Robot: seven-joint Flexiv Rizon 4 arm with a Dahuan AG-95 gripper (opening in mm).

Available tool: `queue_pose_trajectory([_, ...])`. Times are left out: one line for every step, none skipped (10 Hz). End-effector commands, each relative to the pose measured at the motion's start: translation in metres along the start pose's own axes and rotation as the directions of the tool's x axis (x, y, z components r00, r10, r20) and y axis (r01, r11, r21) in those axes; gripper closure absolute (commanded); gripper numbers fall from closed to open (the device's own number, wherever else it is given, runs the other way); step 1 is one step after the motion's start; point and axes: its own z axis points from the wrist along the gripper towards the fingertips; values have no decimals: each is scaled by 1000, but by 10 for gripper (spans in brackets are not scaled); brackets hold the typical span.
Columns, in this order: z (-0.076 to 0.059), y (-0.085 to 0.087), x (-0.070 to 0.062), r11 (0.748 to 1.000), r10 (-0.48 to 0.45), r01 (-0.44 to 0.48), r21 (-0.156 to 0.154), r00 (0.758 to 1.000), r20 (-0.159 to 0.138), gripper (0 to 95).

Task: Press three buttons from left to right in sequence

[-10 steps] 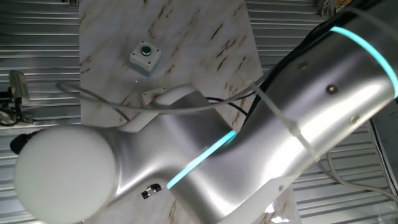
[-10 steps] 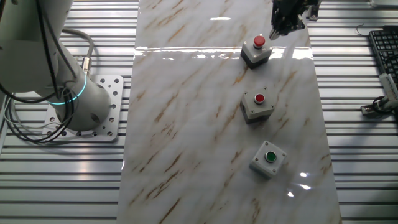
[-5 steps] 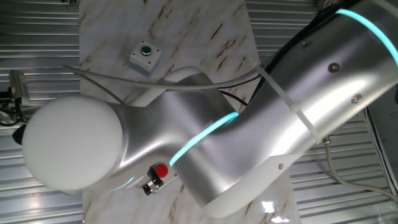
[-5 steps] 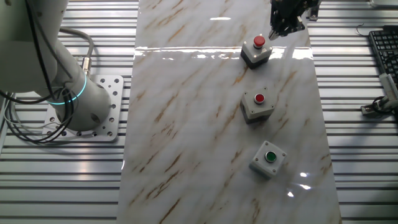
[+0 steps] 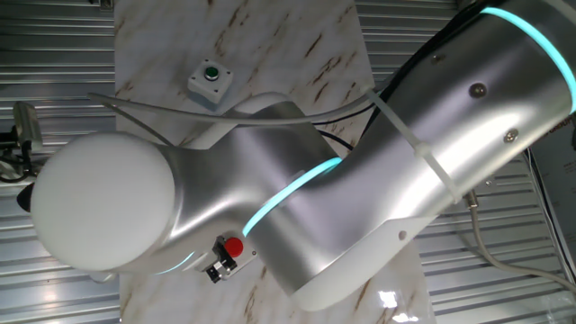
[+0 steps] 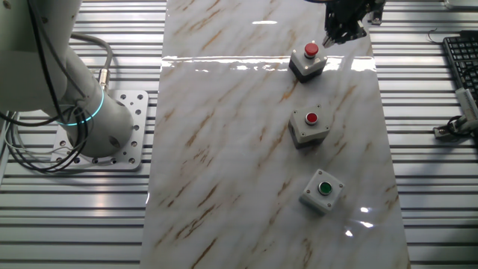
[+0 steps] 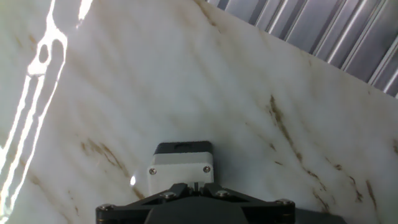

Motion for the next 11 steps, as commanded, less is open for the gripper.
queue_pose_trajectory([0, 0, 0, 1000, -2, 2, 0, 1000, 2, 950])
queue_pose_trajectory([0, 0, 0, 1000, -2, 2, 0, 1000, 3, 950])
queue_pose_trajectory([0, 0, 0, 1000, -1, 1, -1, 1000, 2, 950])
queue_pose_trajectory([0, 1, -1, 1000, -1, 1, 0, 1000, 1, 950])
queue_pose_trajectory([0, 1, -1, 1000, -1, 1, 1, 1000, 1, 950])
queue_pose_trajectory([0, 1, -1, 1000, -1, 1, 1, 1000, 1, 950])
queue_pose_trajectory([0, 1, -1, 1000, -3, 3, -1, 1000, 3, 950])
queue_pose_trajectory([0, 1, -1, 1000, -4, 4, -1, 1000, 3, 950])
queue_pose_trajectory([0, 2, -1, 1000, -5, 5, -2, 1000, 4, 950])
queue_pose_trajectory([0, 2, -1, 1000, -9, 9, -2, 1000, 4, 950])
queue_pose_trajectory([0, 2, -1, 1000, -10, 10, -3, 1000, 5, 950])
